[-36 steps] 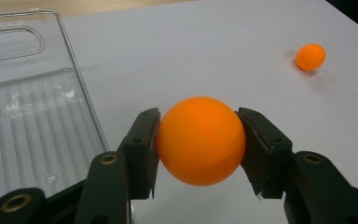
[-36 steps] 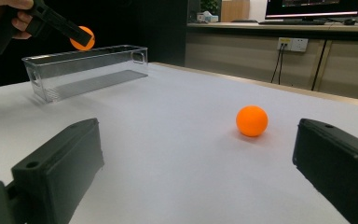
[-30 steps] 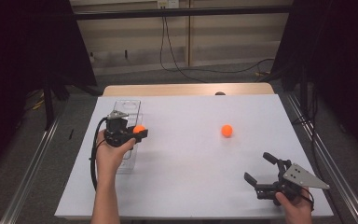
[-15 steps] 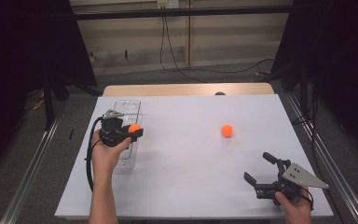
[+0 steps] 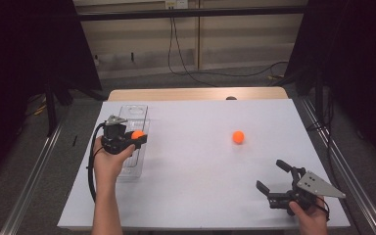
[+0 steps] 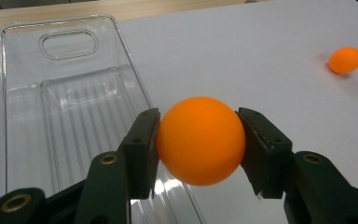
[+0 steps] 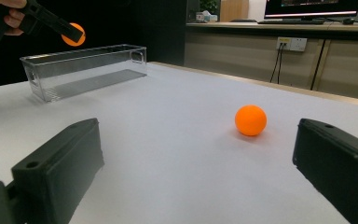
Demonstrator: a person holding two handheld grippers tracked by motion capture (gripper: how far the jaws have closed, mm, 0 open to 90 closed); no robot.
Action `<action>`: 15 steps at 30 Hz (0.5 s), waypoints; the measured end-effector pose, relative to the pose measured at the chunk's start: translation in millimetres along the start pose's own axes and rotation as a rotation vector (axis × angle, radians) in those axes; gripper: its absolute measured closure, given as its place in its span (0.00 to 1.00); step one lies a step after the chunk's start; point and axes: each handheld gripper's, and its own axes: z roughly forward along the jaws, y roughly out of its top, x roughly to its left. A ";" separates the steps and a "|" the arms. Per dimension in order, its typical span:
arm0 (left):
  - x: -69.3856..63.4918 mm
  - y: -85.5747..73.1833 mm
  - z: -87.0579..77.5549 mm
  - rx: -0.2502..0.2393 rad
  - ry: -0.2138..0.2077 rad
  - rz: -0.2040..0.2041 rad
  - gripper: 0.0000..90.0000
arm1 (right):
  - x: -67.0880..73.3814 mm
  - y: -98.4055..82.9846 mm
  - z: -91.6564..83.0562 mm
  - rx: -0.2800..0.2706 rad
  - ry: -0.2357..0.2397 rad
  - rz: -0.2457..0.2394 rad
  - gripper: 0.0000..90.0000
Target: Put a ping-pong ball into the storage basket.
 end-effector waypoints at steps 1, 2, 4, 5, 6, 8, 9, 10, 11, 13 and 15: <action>0.3 -0.2 -0.5 0.000 0.001 -0.003 0.56 | 0.0 0.0 0.0 0.000 -0.001 -0.001 0.01; 0.7 -0.3 -0.9 -0.003 0.002 -0.003 0.56 | 0.1 0.0 0.0 0.001 -0.001 0.000 0.01; 1.4 -0.4 -1.9 -0.002 0.013 0.006 0.56 | 0.8 0.3 -0.4 -0.001 0.001 0.000 0.01; 1.5 -0.5 -2.0 -0.005 0.015 0.004 0.56 | 0.9 0.3 -0.4 0.000 0.002 -0.001 0.01; 1.9 -0.5 -2.1 -0.005 0.014 0.003 0.56 | 0.9 0.2 -0.5 0.000 0.002 -0.001 0.01; 2.7 -0.6 -2.1 0.001 0.020 0.008 0.56 | 0.5 0.2 -0.3 0.001 0.001 -0.001 0.01; 2.8 -0.9 -1.7 0.000 0.021 0.003 0.56 | 0.2 0.1 -0.3 0.000 0.000 0.000 0.01; 3.3 -1.1 -1.5 -0.002 0.020 0.002 0.56 | 0.0 0.1 -0.3 -0.001 0.001 0.000 0.01; 3.7 -1.4 -1.3 -0.001 0.022 0.001 0.56 | -0.1 0.1 -0.4 0.000 0.000 0.001 0.01; 4.7 -1.9 -1.7 0.003 0.024 0.001 0.56 | 0.1 0.2 -0.5 -0.002 0.000 0.000 0.01; 5.1 -2.3 -2.1 0.000 0.027 -0.005 0.56 | 0.4 0.4 -0.5 -0.003 0.000 -0.002 0.01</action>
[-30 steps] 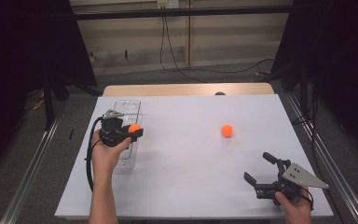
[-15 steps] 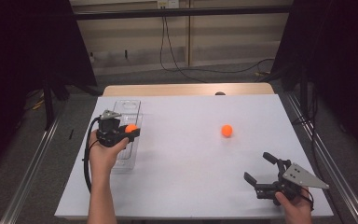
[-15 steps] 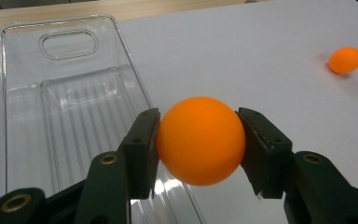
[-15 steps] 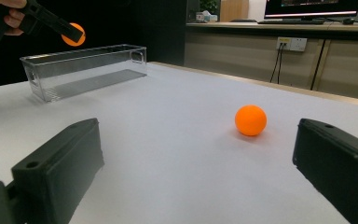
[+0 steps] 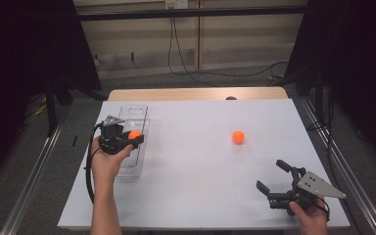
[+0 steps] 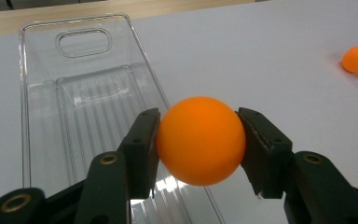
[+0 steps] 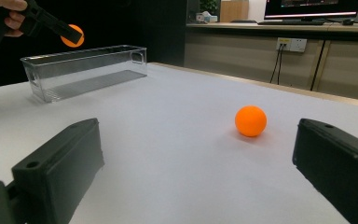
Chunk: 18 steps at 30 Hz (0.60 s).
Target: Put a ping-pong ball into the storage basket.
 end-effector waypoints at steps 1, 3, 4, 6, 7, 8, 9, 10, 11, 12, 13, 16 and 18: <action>0.6 -0.1 -0.6 0.003 0.003 0.004 0.56 | 0.3 0.1 0.0 -0.001 0.000 0.001 0.01; 1.5 -0.4 -0.9 0.002 0.005 0.004 0.56 | 0.5 0.2 -0.2 -0.002 0.002 0.001 0.01; 2.0 -0.5 -0.9 0.001 0.004 0.002 0.56 | 0.4 0.3 -0.3 -0.002 0.002 0.001 0.01; 2.9 -0.7 -1.0 0.001 0.009 0.001 0.56 | 0.1 0.2 -0.3 -0.001 0.001 0.001 0.01; 3.6 -0.9 -1.0 0.002 0.012 0.004 0.56 | -0.1 0.1 -0.4 -0.001 0.000 0.002 0.01; 3.7 -1.1 -0.8 0.000 0.015 0.000 0.56 | -0.4 0.0 -0.4 -0.001 0.000 0.001 0.01; 4.2 -1.4 -1.0 0.001 0.018 -0.001 0.56 | -0.3 0.1 -0.5 -0.001 0.000 0.004 0.01; 4.7 -1.7 -0.9 0.000 0.019 -0.004 0.56 | -0.2 0.1 -0.6 -0.002 0.000 0.005 0.01; 5.6 -1.9 -1.0 0.001 0.023 0.000 0.56 | -0.2 0.3 -0.7 -0.002 0.001 0.005 0.01; 6.5 -2.2 -0.9 0.004 0.025 0.000 0.56 | -0.2 0.3 -0.7 -0.001 0.001 0.003 0.01; 7.3 -2.9 -0.7 0.002 0.027 -0.006 0.56 | -0.2 0.3 -0.6 -0.001 0.002 0.003 0.01; 10.4 -4.8 0.1 0.003 0.042 -0.018 0.56 | -0.2 -0.1 0.0 0.000 0.002 0.003 0.01; 12.9 -5.8 0.6 0.000 0.043 -0.028 0.56 | 0.0 -0.3 0.2 0.002 0.002 0.002 0.01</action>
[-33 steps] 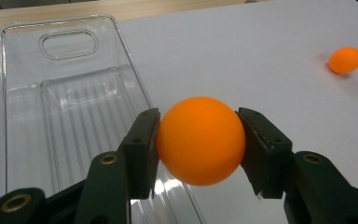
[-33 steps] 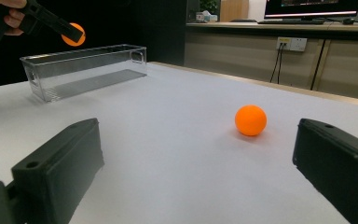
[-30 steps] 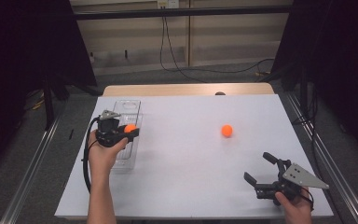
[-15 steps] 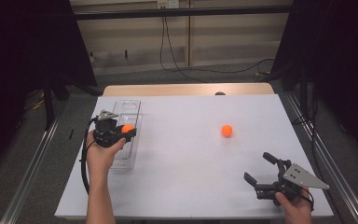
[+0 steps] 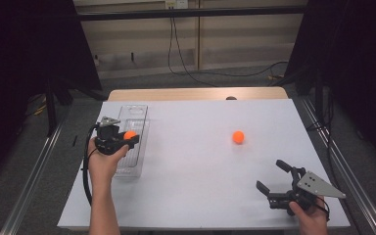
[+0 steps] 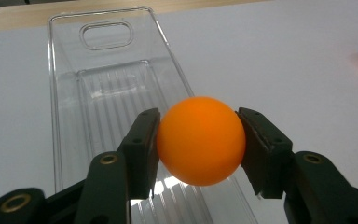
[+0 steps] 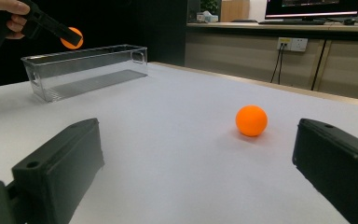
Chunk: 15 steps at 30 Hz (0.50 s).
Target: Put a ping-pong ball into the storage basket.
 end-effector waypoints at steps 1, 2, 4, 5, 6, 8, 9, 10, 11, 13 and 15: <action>1.3 -0.5 0.4 0.005 0.004 0.004 0.56 | -0.1 0.1 0.0 -0.001 0.001 0.000 0.01; 1.8 -1.1 1.2 0.004 0.006 -0.001 0.56 | -0.1 0.1 -0.1 -0.002 0.000 0.001 0.01; 3.2 -2.1 2.5 0.005 0.012 -0.006 0.56 | -0.4 0.3 -0.6 -0.003 0.000 0.001 0.01; 4.0 -2.7 3.0 0.007 0.014 -0.007 0.56 | -0.4 0.4 -0.8 -0.003 -0.001 0.003 0.01; 4.4 -3.1 3.3 0.007 0.019 -0.010 0.56 | -0.5 0.4 -1.0 -0.002 -0.002 0.004 0.01; 5.5 -3.5 3.6 0.010 0.025 -0.007 0.56 | -0.7 0.3 -0.7 -0.002 -0.002 0.004 0.01; 5.7 -3.8 3.9 0.011 0.028 -0.010 0.56 | -0.7 0.2 -0.6 -0.002 -0.002 0.003 0.01; 6.2 -3.9 4.3 0.010 0.031 -0.011 0.56 | -0.6 0.2 -0.6 -0.002 -0.001 0.003 0.01; 6.4 -4.1 4.9 0.008 0.034 -0.013 0.56 | -0.5 0.2 -0.6 -0.003 0.000 0.000 0.01; 6.8 -4.4 6.3 0.013 0.039 -0.007 0.56 | -0.1 0.4 -0.7 -0.004 0.001 0.001 0.01; 7.1 -5.0 7.9 0.018 0.044 -0.002 0.56 | -0.5 0.3 -0.6 -0.003 -0.001 0.002 0.01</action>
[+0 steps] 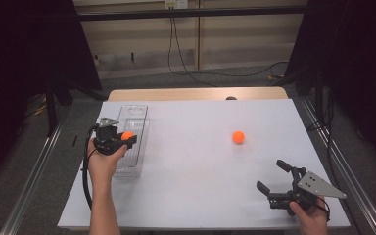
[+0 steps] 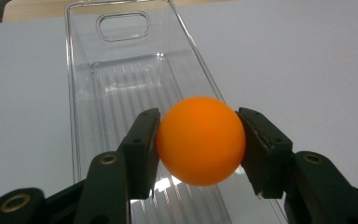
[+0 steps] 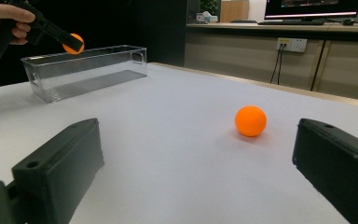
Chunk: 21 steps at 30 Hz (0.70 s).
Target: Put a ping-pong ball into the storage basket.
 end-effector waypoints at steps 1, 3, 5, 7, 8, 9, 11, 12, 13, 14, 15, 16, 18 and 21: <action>0.1 -0.2 0.8 -0.007 0.006 0.000 0.56 | -0.2 -0.1 0.0 0.001 -0.001 0.001 0.01; 0.4 -0.2 1.3 -0.019 0.026 -0.010 0.46 | -0.4 -0.1 0.2 0.001 -0.001 0.000 0.01; 0.1 0.0 0.4 -0.020 0.027 -0.002 0.45 | -0.7 -0.1 0.1 0.001 -0.005 0.002 0.01; -0.5 0.6 -0.4 -0.035 0.027 -0.010 0.43 | -0.8 -0.1 0.1 -0.001 -0.005 0.004 0.01; -1.0 0.8 -0.8 -0.040 0.025 -0.011 0.42 | -1.1 -0.5 0.5 0.002 -0.005 0.004 0.01; -1.5 0.9 -1.3 -0.041 0.021 -0.013 0.40 | -1.3 -0.7 0.8 0.004 -0.005 0.005 0.01; -2.2 1.3 -2.3 -0.049 0.019 -0.020 0.38 | -1.2 -0.4 0.8 0.001 -0.005 0.008 0.01; -2.7 1.7 -3.1 -0.053 0.018 -0.023 0.38 | -1.0 -0.3 0.6 0.001 -0.003 0.005 0.01; -3.2 2.1 -4.0 -0.056 0.012 -0.025 0.37 | -0.8 -0.2 0.5 0.002 -0.004 0.003 0.01; -3.9 2.4 -4.6 -0.062 0.005 -0.028 0.37 | -0.9 -0.2 0.4 0.003 -0.004 0.002 0.01; -5.3 2.9 -5.3 -0.060 -0.002 -0.029 0.36 | -0.9 -0.1 0.3 0.001 -0.006 0.004 0.01; -6.4 3.4 -5.4 -0.055 -0.004 -0.028 0.36 | -1.1 0.0 0.0 0.000 -0.009 0.005 0.01; -9.5 5.0 -5.1 -0.052 -0.013 -0.022 0.34 | -1.2 0.0 -0.1 -0.001 -0.008 0.005 0.01; -16.0 7.1 -3.0 -0.047 -0.020 -0.003 0.32 | -1.8 -0.1 0.4 0.001 -0.009 0.006 0.01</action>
